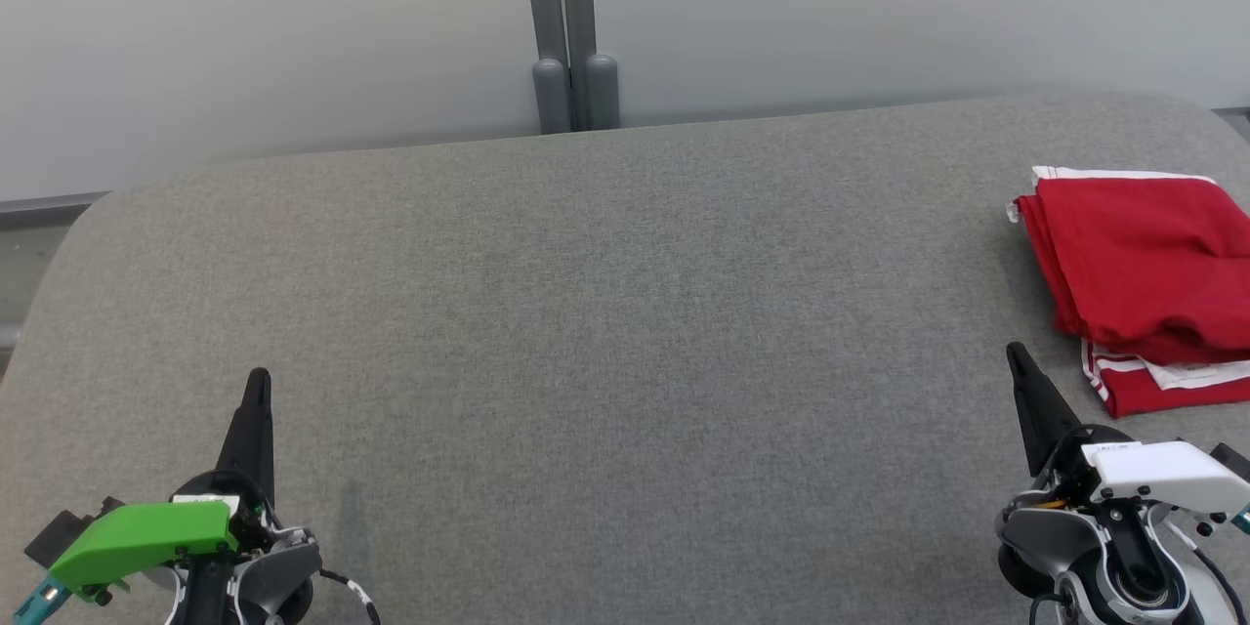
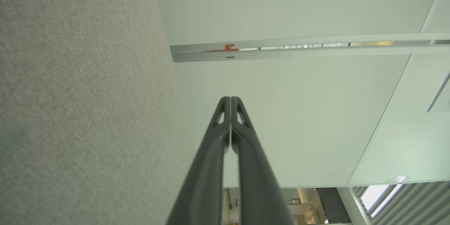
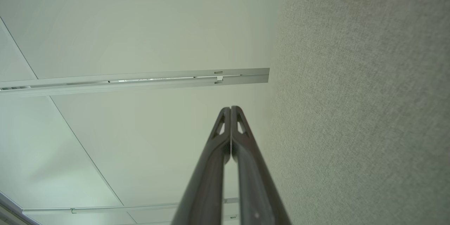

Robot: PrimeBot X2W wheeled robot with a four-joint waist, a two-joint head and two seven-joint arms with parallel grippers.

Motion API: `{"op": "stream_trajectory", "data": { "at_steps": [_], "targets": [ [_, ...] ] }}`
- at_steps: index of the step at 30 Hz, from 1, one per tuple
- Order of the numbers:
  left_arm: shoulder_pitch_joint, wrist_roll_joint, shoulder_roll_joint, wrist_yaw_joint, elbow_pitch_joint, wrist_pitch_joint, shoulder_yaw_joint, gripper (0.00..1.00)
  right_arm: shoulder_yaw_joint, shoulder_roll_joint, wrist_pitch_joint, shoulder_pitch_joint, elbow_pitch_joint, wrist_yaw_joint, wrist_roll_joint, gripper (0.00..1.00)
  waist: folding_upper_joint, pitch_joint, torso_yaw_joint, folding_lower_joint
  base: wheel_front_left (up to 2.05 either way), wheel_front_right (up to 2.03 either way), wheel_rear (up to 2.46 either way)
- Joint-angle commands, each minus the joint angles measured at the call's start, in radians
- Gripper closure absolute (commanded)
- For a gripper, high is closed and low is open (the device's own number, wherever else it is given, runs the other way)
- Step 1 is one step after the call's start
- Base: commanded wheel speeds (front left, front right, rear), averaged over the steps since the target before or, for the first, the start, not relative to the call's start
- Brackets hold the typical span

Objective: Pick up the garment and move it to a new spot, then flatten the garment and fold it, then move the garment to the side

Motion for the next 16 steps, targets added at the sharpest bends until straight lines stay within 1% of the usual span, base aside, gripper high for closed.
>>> {"op": "stream_trajectory", "data": {
  "at_steps": [1, 16],
  "targets": [
    [-0.010, -0.003, 0.001, -0.006, -0.002, 0.003, 0.003, 1.00, -0.002, -0.001, 0.004, -0.006, -0.005, 0.001, 0.005, 1.00, 0.0000, 0.000, 0.000, 0.0000, 0.00, 0.00, 0.00],
    [-0.010, -0.003, 0.001, -0.006, -0.002, 0.003, 0.003, 1.00, -0.002, -0.001, 0.004, -0.006, -0.005, 0.001, 0.005, 1.00, 0.0000, 0.000, 0.000, 0.0000, 0.00, 0.00, 0.00]
  ]
}}
